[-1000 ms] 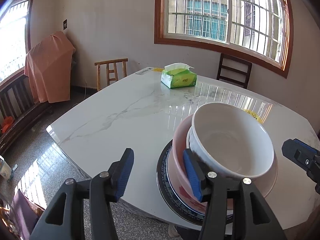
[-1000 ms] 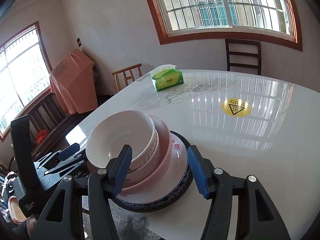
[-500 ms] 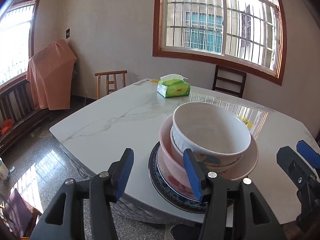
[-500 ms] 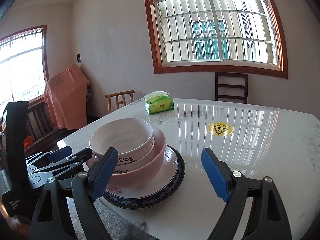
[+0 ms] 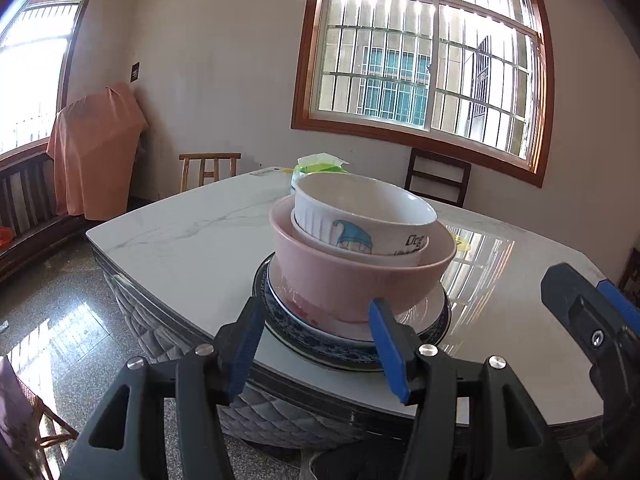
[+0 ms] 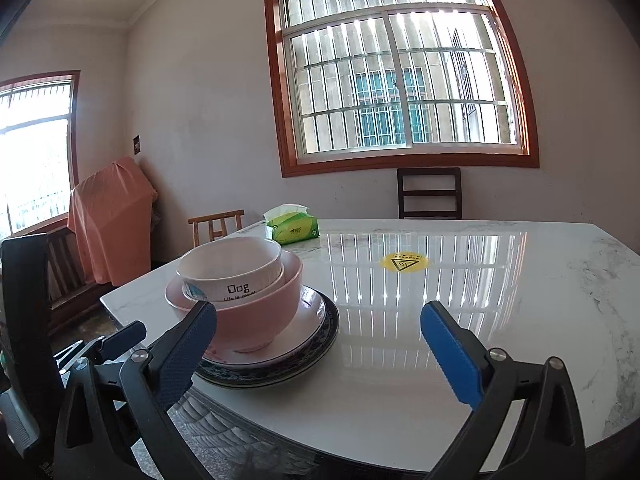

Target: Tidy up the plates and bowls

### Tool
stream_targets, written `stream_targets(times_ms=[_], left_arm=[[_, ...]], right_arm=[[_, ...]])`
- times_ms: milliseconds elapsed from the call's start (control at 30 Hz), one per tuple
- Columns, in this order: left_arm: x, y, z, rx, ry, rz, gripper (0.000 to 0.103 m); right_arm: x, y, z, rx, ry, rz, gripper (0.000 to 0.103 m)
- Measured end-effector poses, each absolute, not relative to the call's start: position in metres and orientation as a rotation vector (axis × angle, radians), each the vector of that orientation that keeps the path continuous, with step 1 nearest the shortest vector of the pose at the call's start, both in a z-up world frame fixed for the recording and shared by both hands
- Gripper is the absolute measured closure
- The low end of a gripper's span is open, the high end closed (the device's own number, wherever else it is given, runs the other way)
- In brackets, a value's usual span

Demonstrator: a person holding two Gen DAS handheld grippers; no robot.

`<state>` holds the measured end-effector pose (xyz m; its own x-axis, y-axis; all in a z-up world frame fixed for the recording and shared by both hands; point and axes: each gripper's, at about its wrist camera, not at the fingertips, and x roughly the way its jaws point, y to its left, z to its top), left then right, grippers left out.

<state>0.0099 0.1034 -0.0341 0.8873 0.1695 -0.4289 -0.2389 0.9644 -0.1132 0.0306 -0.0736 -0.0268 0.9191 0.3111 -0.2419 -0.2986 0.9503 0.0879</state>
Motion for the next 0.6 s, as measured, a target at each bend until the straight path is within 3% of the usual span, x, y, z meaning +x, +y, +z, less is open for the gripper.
stream_targets(times_ms=[333, 600], left_arm=[[0.009, 0.097, -0.071, -0.146, 0.574, 0.208, 0.048], [0.002, 0.104, -0.075, -0.157, 0.576, 0.228, 0.048]], right_arm=[[0.020, -0.080, -0.037, 0.036, 0.278, 0.297, 0.001], [0.018, -0.078, -0.040, 0.021, 0.293, 0.315, 0.001]])
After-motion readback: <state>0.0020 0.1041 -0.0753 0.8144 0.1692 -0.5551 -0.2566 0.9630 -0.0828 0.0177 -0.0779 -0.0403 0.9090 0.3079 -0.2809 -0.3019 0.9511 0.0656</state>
